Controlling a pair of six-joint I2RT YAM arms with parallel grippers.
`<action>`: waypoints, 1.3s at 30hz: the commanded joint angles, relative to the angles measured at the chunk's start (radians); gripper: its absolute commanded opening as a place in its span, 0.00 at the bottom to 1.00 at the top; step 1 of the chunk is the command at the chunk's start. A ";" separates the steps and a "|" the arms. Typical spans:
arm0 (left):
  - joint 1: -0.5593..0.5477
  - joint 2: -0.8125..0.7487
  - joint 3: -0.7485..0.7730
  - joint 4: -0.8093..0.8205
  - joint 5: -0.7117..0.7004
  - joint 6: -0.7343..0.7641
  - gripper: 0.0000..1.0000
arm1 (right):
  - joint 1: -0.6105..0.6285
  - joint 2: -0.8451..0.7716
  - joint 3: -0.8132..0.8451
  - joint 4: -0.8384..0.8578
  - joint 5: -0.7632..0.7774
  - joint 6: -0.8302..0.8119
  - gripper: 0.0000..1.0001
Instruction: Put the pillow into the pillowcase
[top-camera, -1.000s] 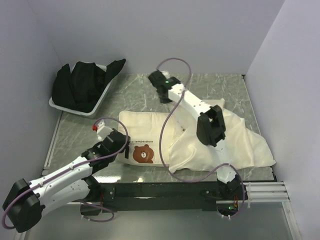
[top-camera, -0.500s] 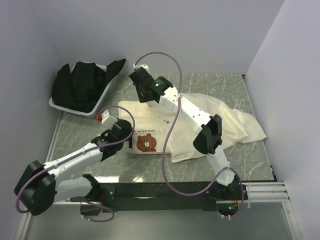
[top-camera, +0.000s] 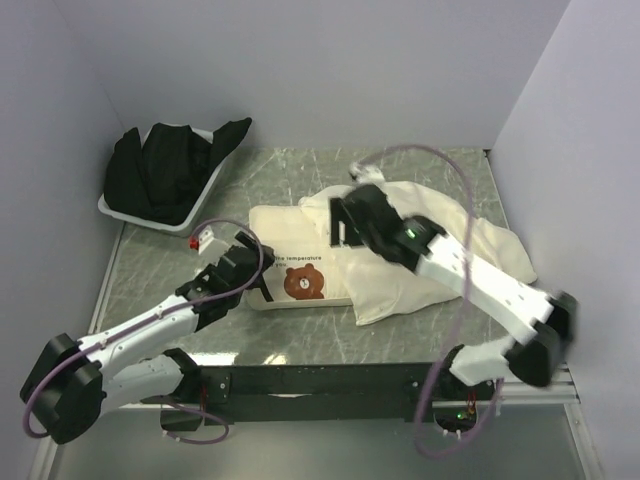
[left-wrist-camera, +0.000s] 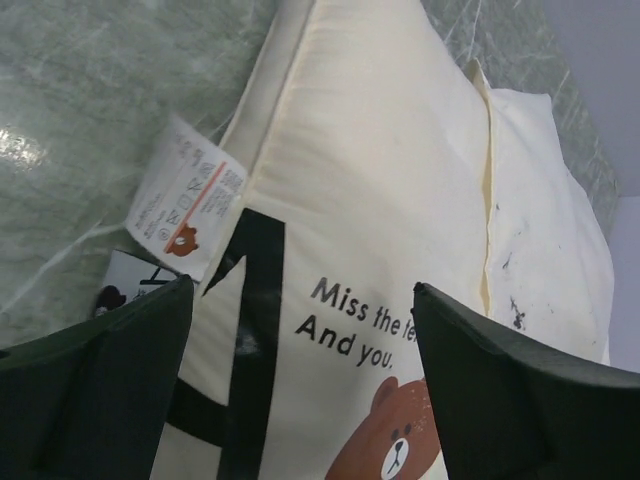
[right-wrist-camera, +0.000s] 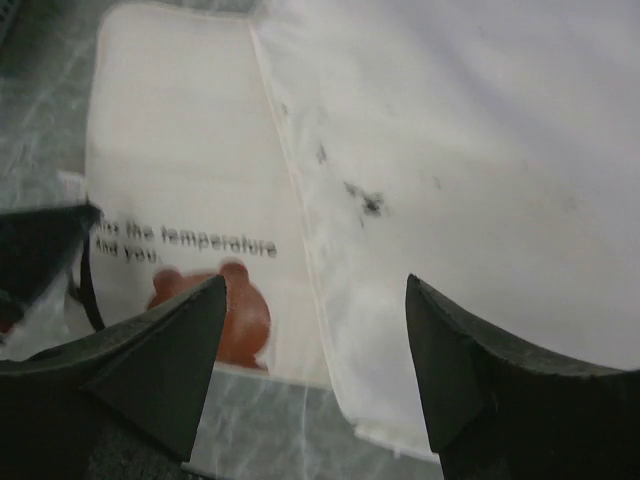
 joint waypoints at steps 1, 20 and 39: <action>0.000 -0.048 -0.061 -0.040 -0.010 0.007 0.96 | 0.041 -0.263 -0.378 0.218 -0.051 0.198 0.79; -0.079 0.073 -0.160 0.258 0.177 0.114 0.01 | -0.176 -0.097 -0.672 0.620 -0.227 0.198 0.66; -0.148 0.059 -0.062 0.117 0.051 -0.061 0.01 | -0.163 -0.313 -0.898 0.655 -0.126 0.249 0.72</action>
